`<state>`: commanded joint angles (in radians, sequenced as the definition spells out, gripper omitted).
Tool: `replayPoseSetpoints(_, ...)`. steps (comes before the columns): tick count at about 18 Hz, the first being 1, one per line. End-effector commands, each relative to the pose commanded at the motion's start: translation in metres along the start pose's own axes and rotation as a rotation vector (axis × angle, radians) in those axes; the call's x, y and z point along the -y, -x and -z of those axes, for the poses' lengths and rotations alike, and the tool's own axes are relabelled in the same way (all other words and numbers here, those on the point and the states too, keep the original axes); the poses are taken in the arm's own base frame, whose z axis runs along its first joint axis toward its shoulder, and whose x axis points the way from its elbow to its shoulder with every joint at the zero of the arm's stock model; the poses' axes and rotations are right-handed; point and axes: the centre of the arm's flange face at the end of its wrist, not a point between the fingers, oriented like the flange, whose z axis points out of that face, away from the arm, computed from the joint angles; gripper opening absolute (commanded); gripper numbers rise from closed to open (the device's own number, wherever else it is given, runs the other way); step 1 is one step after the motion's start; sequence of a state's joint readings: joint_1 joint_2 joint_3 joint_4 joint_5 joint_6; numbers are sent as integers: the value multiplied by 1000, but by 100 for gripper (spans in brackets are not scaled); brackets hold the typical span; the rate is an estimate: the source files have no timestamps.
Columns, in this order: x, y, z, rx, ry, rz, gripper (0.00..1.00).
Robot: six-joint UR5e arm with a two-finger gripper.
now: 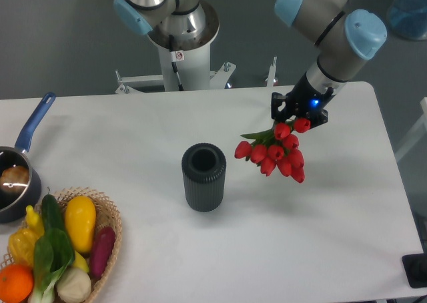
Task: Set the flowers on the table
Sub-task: 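Lower the tulips toward the table beside the black vase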
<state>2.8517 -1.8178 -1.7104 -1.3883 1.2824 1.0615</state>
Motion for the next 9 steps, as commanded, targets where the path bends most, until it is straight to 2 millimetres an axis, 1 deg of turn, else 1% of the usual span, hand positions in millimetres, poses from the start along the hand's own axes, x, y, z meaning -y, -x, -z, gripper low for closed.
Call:
replayPoseSetpoints(2,-2,0,-5,-8,4,3,35)
replayPoseSetpoints(5,-5,0,-8,-14,5,6,35)
replayPoseSetpoints(8,-4,-1,-10,-17,7,6,36)
replayPoseSetpoints(9,-4,1,-14,-25,12,7,36)
